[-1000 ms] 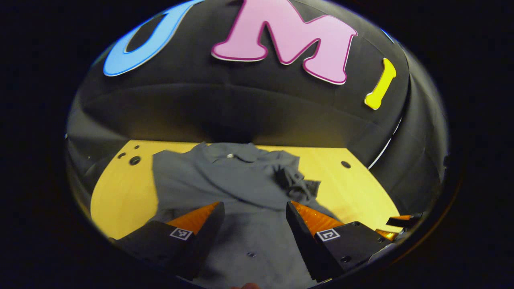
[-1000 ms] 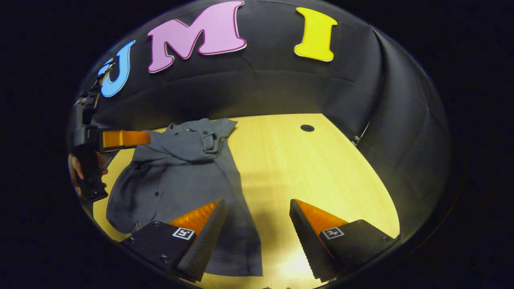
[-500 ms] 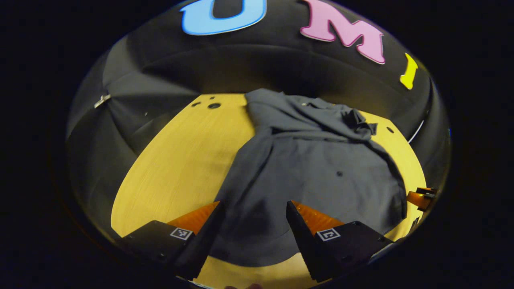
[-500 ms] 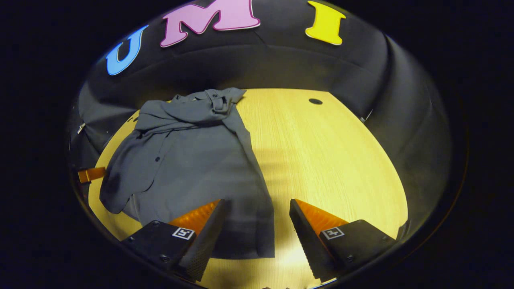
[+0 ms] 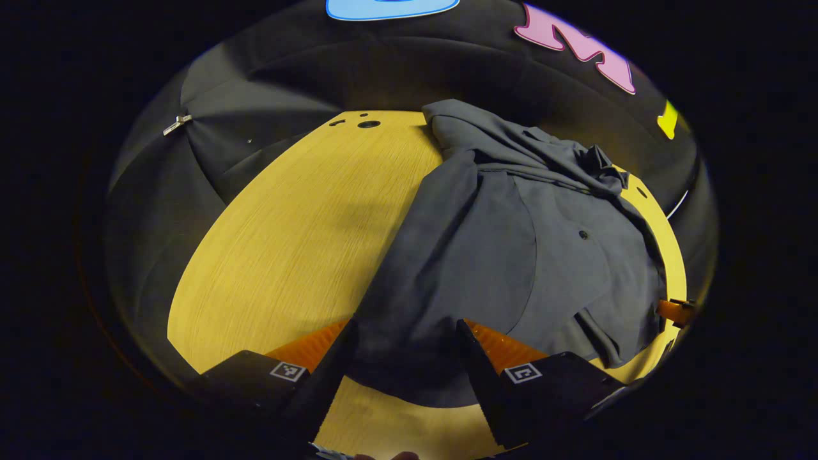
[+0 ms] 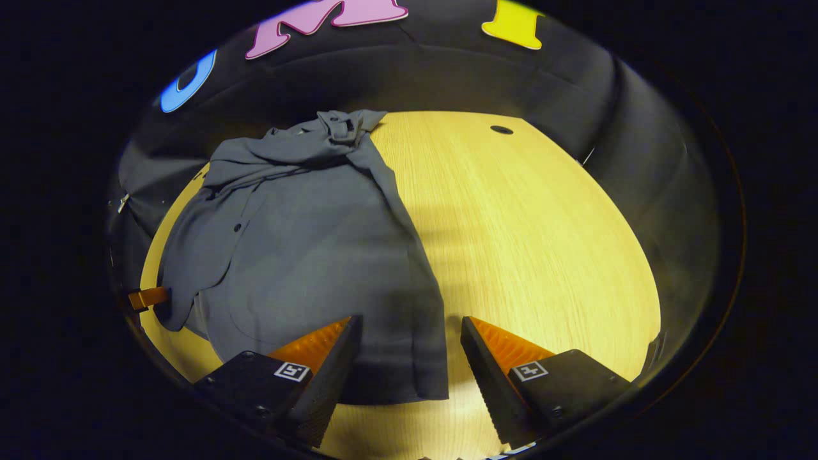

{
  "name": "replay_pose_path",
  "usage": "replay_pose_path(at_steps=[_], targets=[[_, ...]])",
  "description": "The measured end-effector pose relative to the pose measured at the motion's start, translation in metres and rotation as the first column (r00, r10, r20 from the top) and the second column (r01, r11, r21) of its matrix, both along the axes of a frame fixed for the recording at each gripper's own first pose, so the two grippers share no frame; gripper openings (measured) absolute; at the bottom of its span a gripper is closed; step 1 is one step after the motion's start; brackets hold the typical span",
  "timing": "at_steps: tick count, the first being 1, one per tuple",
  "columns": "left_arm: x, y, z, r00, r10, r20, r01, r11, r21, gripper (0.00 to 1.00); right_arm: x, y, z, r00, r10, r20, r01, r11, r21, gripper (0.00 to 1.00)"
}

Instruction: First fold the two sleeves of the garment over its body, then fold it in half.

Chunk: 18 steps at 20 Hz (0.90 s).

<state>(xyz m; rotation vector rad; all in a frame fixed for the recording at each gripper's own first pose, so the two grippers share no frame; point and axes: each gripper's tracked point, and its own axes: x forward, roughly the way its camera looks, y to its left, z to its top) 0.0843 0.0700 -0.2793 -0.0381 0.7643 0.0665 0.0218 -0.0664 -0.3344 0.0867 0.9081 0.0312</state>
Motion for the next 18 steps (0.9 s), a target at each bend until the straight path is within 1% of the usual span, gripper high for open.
replay_pose_path(at_steps=[1,2,3,4,5,6,7,9,10,11,13,14,15,16,17,18], targets=[[-0.001,0.0,-0.004,1.0,0.005,-0.012,-0.004,1.0,0.004,0.97,0.003,0.001,0.004,1.0,0.002,0.026,-0.002,1.0,-0.006,0.99],[-0.002,0.0,-0.001,1.0,0.005,-0.001,-0.005,1.0,0.013,0.98,0.003,0.003,0.003,1.0,0.011,0.008,-0.011,1.0,-0.006,0.99],[0.0,0.0,-0.003,1.0,-0.001,-0.005,0.001,1.0,0.015,0.98,0.001,0.003,0.006,1.0,0.009,0.026,-0.009,1.0,-0.007,0.98],[-0.002,0.0,-0.004,1.0,-0.005,-0.01,0.005,1.0,0.016,0.98,-0.001,0.004,0.002,1.0,0.009,0.008,-0.009,1.0,-0.005,0.99],[-0.002,0.0,-0.004,1.0,-0.005,-0.008,0.006,1.0,0.016,0.98,0.003,0.004,0.003,1.0,0.007,0.019,-0.007,1.0,-0.006,0.99],[-0.002,0.0,-0.004,1.0,-0.005,-0.017,0.005,1.0,0.015,1.0,0.0,0.005,0.002,1.0,0.008,0.007,-0.008,1.0,-0.008,0.99],[-0.002,0.0,-0.005,1.0,-0.009,-0.021,0.009,1.0,0.016,0.97,0.003,0.008,0.003,1.0,0.013,0.011,-0.013,1.0,-0.003,0.99],[-0.003,-0.006,-0.005,0.999,-0.039,-0.032,0.04,0.999,0.023,0.92,0.003,0.017,0.002,0.999,0.037,0.015,-0.037,0.999,-0.005,0.84],[-0.003,-0.011,-0.004,0.998,-0.055,-0.034,0.056,0.998,0.028,0.82,0.002,0.023,0.004,0.998,0.052,0.022,-0.052,0.999,-0.014,0.83],[-0.002,-0.015,-0.005,0.997,-0.067,-0.039,0.068,0.997,0.032,0.7,0.002,0.029,0.003,0.998,0.067,0.021,-0.067,0.998,-0.013,0.6],[0.0,-0.024,-0.004,0.995,-0.085,-0.043,0.087,0.995,0.045,0.48,0.001,0.039,0.004,0.996,0.091,0.026,-0.09,0.996,-0.021,0.37],[0.001,-0.028,-0.003,0.996,-0.084,-0.042,0.086,0.995,0.052,0.37,0.003,0.039,0.005,0.995,0.097,0.036,-0.095,0.995,-0.04,0.24],[-0.001,-0.029,-0.004,0.996,-0.08,-0.044,0.083,0.995,0.062,0.26,0.002,0.042,0.006,0.992,0.116,0.04,-0.114,0.993,-0.037,0.16],[0.001,-0.031,-0.003,0.996,-0.081,-0.042,0.084,0.994,0.073,0.16,0.001,0.042,0.008,0.991,0.13,0.044,-0.128,0.991,-0.043,0.16],[0.0,-0.031,-0.002,0.996,-0.082,-0.04,0.085,0.993,0.08,0.13,0.001,0.043,0.006,0.989,0.143,0.039,-0.142,0.989,-0.032,0.09],[0.001,-0.032,-0.002,0.996,-0.085,-0.038,0.088,0.993,0.078,0.07,0.006,0.043,0.001,0.989,0.146,0.036,-0.146,0.989,-0.01,0.08]])
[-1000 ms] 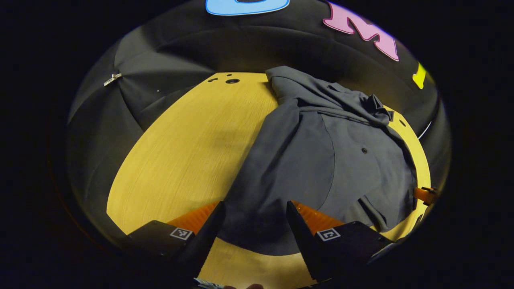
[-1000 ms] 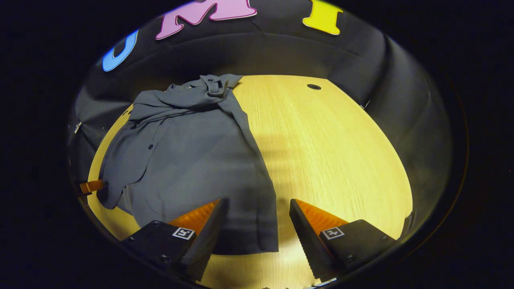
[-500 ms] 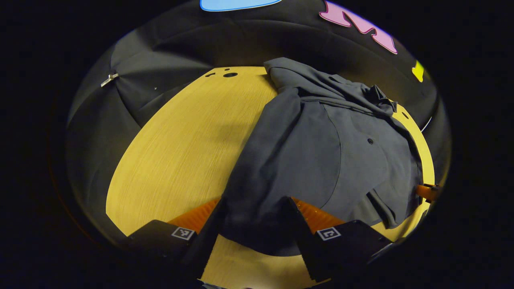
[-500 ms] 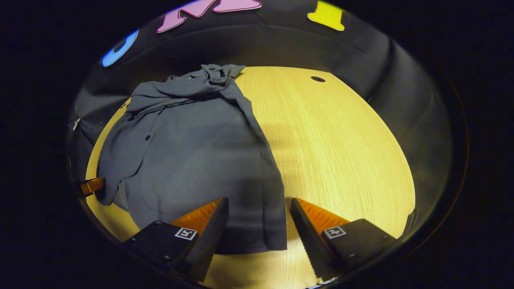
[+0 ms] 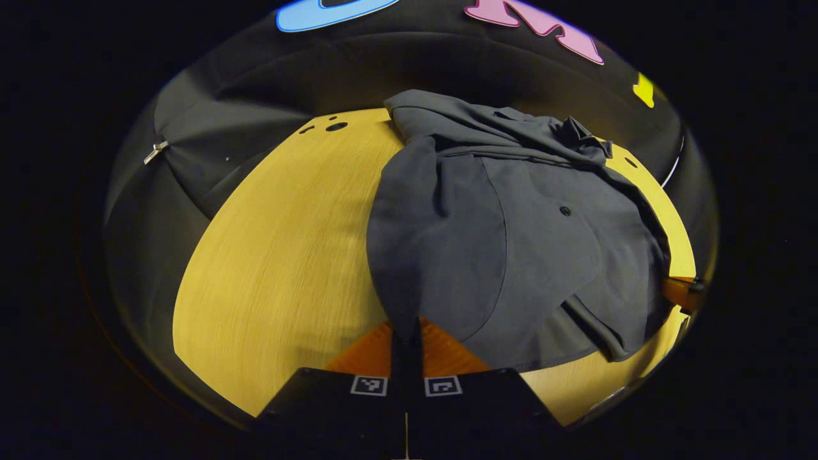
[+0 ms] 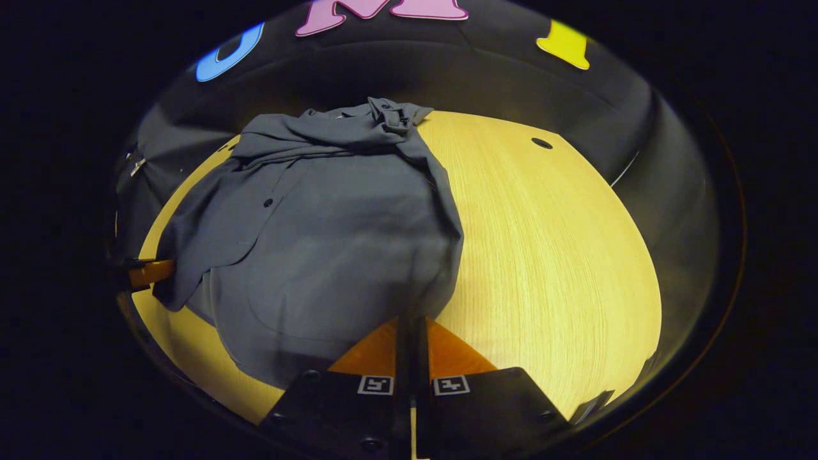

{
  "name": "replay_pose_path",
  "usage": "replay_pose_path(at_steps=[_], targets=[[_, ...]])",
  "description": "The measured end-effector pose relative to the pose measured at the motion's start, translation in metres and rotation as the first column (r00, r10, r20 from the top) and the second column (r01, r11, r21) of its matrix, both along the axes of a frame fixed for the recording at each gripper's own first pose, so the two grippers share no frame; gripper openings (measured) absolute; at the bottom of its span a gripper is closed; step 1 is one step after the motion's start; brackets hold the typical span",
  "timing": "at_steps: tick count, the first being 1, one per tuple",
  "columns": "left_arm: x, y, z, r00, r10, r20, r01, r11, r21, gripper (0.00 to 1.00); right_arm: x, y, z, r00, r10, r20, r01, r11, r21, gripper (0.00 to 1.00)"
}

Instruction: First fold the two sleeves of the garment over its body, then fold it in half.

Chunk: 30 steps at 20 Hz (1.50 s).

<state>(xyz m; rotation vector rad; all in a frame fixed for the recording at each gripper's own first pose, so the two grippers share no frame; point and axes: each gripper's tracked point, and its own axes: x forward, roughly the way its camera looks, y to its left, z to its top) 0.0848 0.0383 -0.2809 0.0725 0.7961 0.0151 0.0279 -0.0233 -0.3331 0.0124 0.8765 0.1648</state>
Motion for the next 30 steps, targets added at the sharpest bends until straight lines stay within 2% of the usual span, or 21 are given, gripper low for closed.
replay_pose_path(at_steps=[3,7,13,19,22,24,28,29,30], targets=[[-0.002,-0.005,0.001,1.0,0.013,0.012,-0.012,0.998,-0.065,0.06,-0.002,-0.002,0.003,1.0,0.002,-0.021,-0.001,0.999,0.038,0.06],[-0.003,-0.009,0.019,0.997,0.071,0.024,-0.066,0.982,-0.179,0.05,0.001,-0.004,0.012,1.0,0.0,-0.014,0.001,0.999,0.053,0.05],[0.008,-0.016,0.057,0.993,0.09,0.079,-0.069,0.97,-0.231,0.05,0.024,-0.004,0.048,0.999,0.014,0.044,-0.017,0.996,0.086,0.05],[0.046,-0.02,0.117,0.972,0.144,0.184,-0.087,0.954,-0.288,0.05,0.079,0.001,0.096,0.989,-0.002,0.15,-0.018,0.992,0.128,0.05],[0.072,-0.025,0.15,0.959,0.143,0.247,-0.065,0.952,-0.298,0.05,0.109,0.006,0.118,0.979,-0.001,0.203,-0.028,0.989,0.143,0.05],[0.094,-0.023,0.17,0.94,0.138,0.313,-0.051,0.961,-0.27,0.05,0.128,0.009,0.132,0.972,-0.009,0.236,-0.03,0.987,0.158,0.05],[0.132,-0.036,0.192,0.92,0.133,0.369,-0.026,0.959,-0.281,0.05,0.175,0.016,0.156,0.955,-0.03,0.294,-0.027,0.982,0.187,0.05],[0.143,-0.041,0.198,0.914,0.133,0.383,-0.018,0.957,-0.289,0.02,0.188,0.018,0.163,0.949,-0.031,0.313,-0.03,0.982,0.188,0.05],[0.152,-0.043,0.205,0.909,0.132,0.395,-0.012,0.956,-0.292,0.05,0.202,0.02,0.171,0.941,-0.032,0.336,-0.034,0.982,0.188,0.05]])
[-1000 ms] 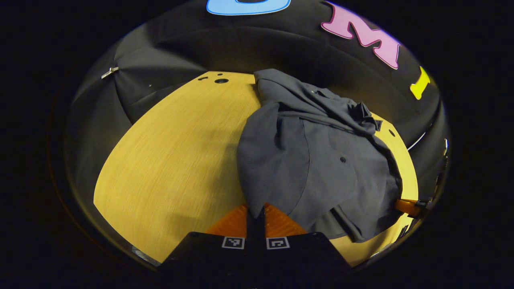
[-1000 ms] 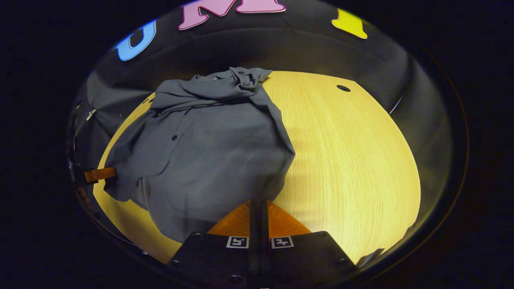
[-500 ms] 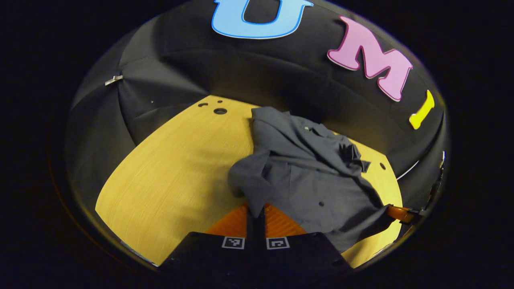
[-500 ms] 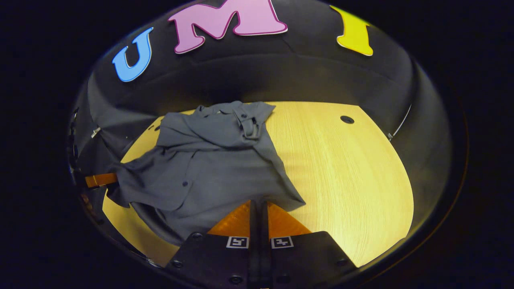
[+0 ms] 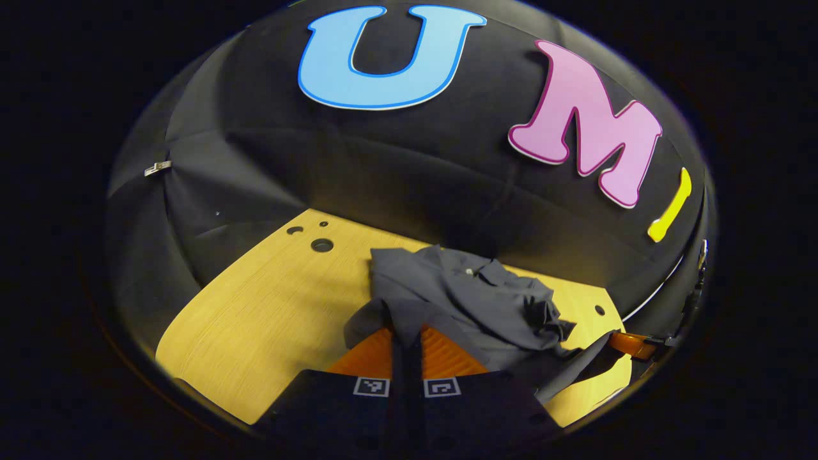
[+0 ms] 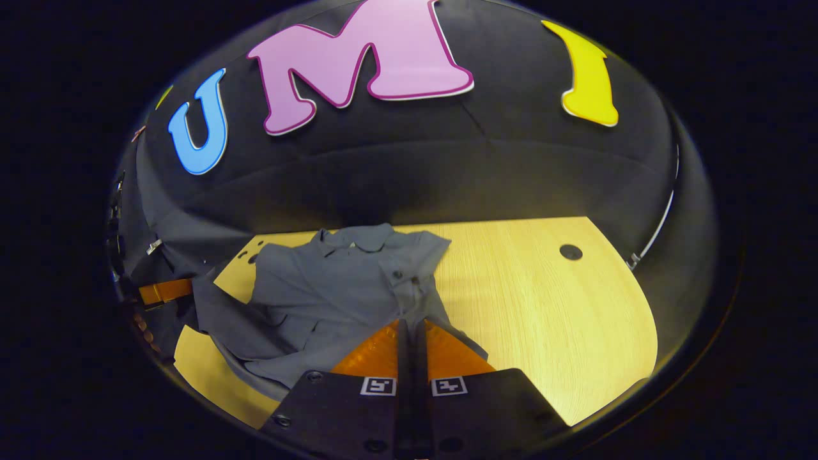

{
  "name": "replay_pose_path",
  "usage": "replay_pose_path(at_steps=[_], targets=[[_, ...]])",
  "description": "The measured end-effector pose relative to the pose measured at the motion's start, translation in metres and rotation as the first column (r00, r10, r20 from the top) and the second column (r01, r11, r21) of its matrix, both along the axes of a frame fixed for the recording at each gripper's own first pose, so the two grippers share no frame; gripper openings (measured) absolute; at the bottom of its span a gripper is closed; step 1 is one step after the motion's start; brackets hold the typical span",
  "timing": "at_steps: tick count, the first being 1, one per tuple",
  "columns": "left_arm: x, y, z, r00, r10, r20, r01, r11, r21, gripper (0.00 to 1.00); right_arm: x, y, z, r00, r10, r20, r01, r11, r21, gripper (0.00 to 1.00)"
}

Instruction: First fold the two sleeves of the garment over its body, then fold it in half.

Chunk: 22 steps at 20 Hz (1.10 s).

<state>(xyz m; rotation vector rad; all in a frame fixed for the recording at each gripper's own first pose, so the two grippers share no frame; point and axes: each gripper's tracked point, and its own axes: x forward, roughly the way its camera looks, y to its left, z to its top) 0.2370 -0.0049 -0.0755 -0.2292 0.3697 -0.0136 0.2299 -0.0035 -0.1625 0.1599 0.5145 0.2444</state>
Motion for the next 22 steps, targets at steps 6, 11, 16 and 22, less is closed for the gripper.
replay_pose_path(at_steps=[6,11,16,22], targets=[[0.07,-0.004,0.04,0.992,0.023,0.122,-0.022,1.0,-0.006,0.05,0.076,0.001,0.03,0.992,-0.039,0.124,0.039,0.999,0.0,0.05],[0.134,0.004,0.045,0.984,0.072,0.161,-0.057,0.994,-0.095,0.05,0.133,0.002,0.03,0.979,-0.102,0.175,0.099,0.995,0.03,0.05],[0.193,0.011,0.019,0.985,0.074,0.154,-0.059,0.993,-0.1,0.05,0.18,0.01,0.021,0.966,-0.132,0.222,0.132,0.991,0.013,0.05],[0.234,0.013,-0.022,0.99,0.002,0.138,-0.005,1.0,0.018,0.09,0.209,0.01,-0.02,0.964,-0.185,0.191,0.193,0.981,-0.027,0.06]])
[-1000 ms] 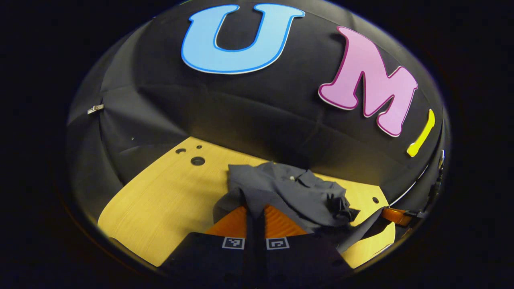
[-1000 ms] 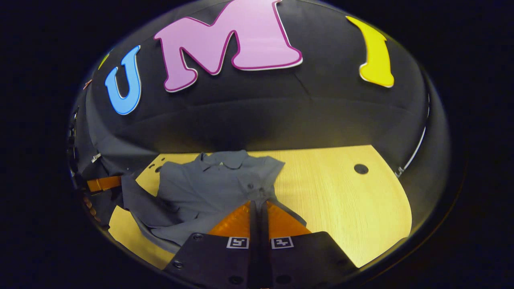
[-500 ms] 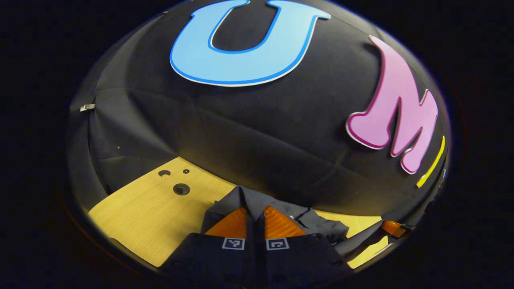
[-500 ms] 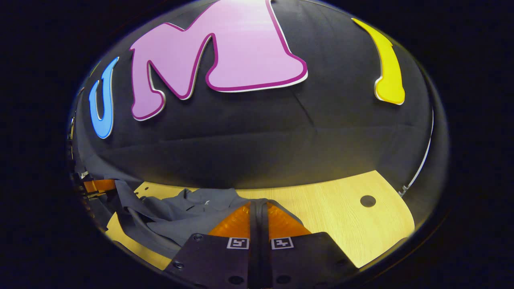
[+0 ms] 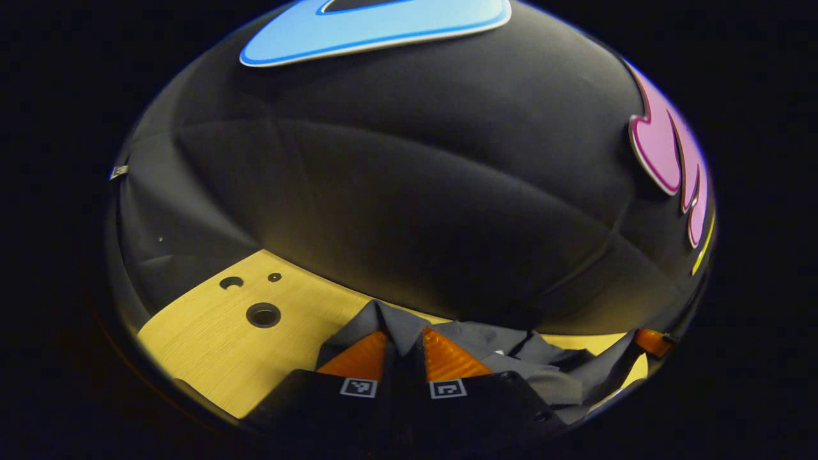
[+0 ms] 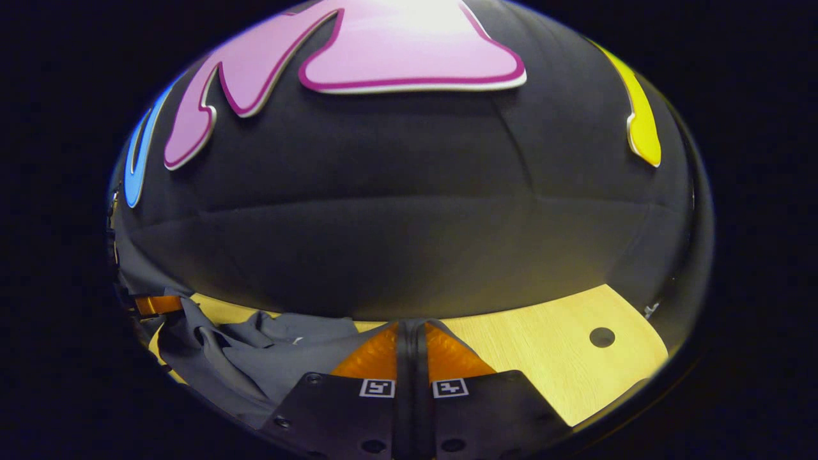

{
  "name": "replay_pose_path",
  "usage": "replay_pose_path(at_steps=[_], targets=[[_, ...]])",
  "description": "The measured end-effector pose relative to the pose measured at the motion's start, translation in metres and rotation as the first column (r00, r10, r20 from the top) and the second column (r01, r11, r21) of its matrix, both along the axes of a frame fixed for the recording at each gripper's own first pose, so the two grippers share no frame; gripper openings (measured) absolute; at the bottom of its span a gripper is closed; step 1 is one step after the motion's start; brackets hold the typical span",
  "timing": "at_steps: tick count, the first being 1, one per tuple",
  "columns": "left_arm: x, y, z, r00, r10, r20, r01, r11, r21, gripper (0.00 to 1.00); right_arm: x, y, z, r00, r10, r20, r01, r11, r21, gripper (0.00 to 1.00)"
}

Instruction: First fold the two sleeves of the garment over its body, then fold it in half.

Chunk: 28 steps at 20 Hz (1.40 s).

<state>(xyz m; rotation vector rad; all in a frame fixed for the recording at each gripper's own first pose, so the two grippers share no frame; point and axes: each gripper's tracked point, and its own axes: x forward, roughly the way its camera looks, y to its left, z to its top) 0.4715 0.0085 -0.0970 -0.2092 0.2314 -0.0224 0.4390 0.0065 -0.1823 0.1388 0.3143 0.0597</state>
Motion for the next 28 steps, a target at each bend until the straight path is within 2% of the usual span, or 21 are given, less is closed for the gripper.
replay_pose_path(at_steps=[1,3,4,5,6,7,8,9,10,11,12,13,18,21,24,28], targets=[[0.0,0.005,-0.006,1.0,0.0,-0.019,0.001,0.999,0.038,0.11,0.001,0.0,-0.005,1.0,-0.001,-0.014,0.001,1.0,0.004,0.12],[0.0,0.01,-0.012,0.999,0.002,-0.034,0.001,0.995,0.097,0.25,-0.001,-0.002,-0.01,1.0,-0.006,-0.028,0.007,1.0,0.018,0.2],[0.0,0.009,-0.01,1.0,-0.006,-0.031,0.009,0.994,0.107,0.34,-0.004,-0.004,-0.009,0.999,-0.011,-0.031,0.011,1.0,0.015,0.17],[-0.002,0.009,-0.005,1.0,-0.007,-0.021,0.009,0.994,0.11,0.55,-0.007,-0.006,-0.007,0.999,-0.014,-0.032,0.015,1.0,0.008,0.26],[-0.004,0.007,0.002,1.0,-0.012,-0.003,0.012,0.994,0.104,0.41,-0.009,-0.006,-0.006,0.999,-0.012,-0.031,0.012,1.0,0.003,0.41],[-0.01,-0.001,0.012,0.999,-0.03,0.015,0.029,0.995,0.091,0.51,-0.014,-0.007,-0.002,1.0,-0.011,-0.026,0.011,1.0,-0.004,0.56],[-0.015,-0.005,0.021,0.999,-0.043,0.031,0.04,0.995,0.09,0.57,-0.019,-0.008,0.003,1.0,-0.012,-0.016,0.012,1.0,-0.007,0.63],[-0.025,-0.006,0.032,0.998,-0.049,0.046,0.044,0.994,0.102,0.61,-0.026,-0.009,0.009,1.0,-0.01,-0.005,0.01,1.0,-0.004,0.79],[-0.033,-0.006,0.041,0.997,-0.053,0.061,0.045,0.992,0.122,0.74,-0.032,-0.009,0.014,1.0,-0.012,0.0,0.012,1.0,0.002,0.83],[-0.041,-0.009,0.05,0.995,-0.059,0.076,0.048,0.989,0.141,0.8,-0.041,-0.011,0.022,1.0,-0.016,0.007,0.016,1.0,0.003,0.92],[-0.051,-0.011,0.059,0.994,-0.063,0.089,0.047,0.986,0.162,0.93,-0.049,-0.014,0.028,1.0,-0.025,0.014,0.025,1.0,-0.004,0.95],[-0.066,-0.015,0.068,0.993,-0.068,0.098,0.049,0.982,0.183,0.95,-0.057,-0.017,0.035,0.999,-0.03,0.024,0.03,0.999,-0.011,0.99],[-0.14,-0.033,0.128,0.973,-0.095,0.209,0.044,0.971,0.233,0.96,-0.111,-0.032,0.088,0.995,-0.034,0.095,0.04,0.997,-0.067,0.99],[-0.196,-0.05,0.154,0.96,-0.162,0.23,0.108,0.966,0.233,0.96,-0.15,-0.038,0.122,0.991,-0.041,0.126,0.05,0.996,-0.068,0.99],[-0.25,-0.06,0.184,0.939,-0.211,0.273,0.153,0.964,0.219,0.96,-0.198,-0.042,0.152,0.988,-0.052,0.148,0.061,0.996,-0.06,0.99],[-0.326,-0.05,0.206,0.917,-0.226,0.33,0.15,0.959,0.24,0.96,-0.269,-0.049,0.167,0.987,-0.067,0.143,0.075,0.996,-0.052,0.99]])
